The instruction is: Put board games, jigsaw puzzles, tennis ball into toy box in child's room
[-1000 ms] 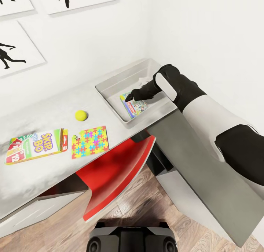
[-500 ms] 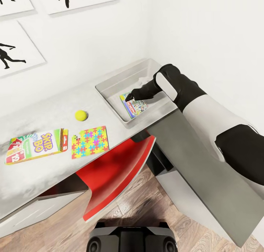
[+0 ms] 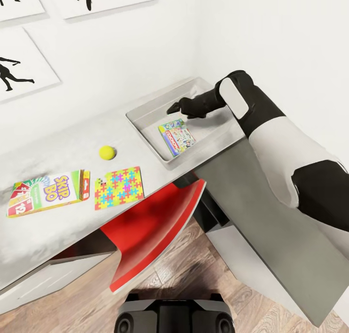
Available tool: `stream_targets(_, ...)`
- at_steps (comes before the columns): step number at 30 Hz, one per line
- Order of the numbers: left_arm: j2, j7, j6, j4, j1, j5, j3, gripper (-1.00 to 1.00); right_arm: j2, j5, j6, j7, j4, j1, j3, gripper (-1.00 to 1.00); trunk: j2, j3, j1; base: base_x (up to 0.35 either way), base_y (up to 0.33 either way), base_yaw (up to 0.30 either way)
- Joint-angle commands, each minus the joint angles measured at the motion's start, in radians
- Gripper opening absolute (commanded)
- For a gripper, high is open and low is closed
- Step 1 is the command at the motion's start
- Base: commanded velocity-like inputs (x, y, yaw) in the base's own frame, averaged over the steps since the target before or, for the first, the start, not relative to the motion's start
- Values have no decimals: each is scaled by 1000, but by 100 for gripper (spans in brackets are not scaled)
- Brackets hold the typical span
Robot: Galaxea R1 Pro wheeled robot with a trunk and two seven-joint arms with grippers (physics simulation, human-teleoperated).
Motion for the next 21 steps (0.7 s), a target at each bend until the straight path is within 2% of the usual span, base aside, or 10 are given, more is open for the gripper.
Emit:
stream_targets(1, 0, -4, 11, 0, -1, -1, 0, 100, 0, 11, 1, 4, 1, -1, -31, 100, -2, -1, 1, 0, 0, 0)
stream_targets(8, 0, -4, 11, 1, 0, -1, -1, 100, 1, 8, 1, -39, 2, -2, -134, 100, -2, -1, 1, 0, 0, 0)
stream_targets(13, 0, -4, 11, 1, -1, -1, -1, 100, 3, 6, 1, -48, -4, -2, -157, 100, -2, -1, 1, 0, 0, 0)
stream_targets(21, 0, -4, 11, 1, 0, -3, -1, 100, 32, 6, 1, -51, -8, -2, -163, 100, -2, -1, 1, -10, 14, 0)
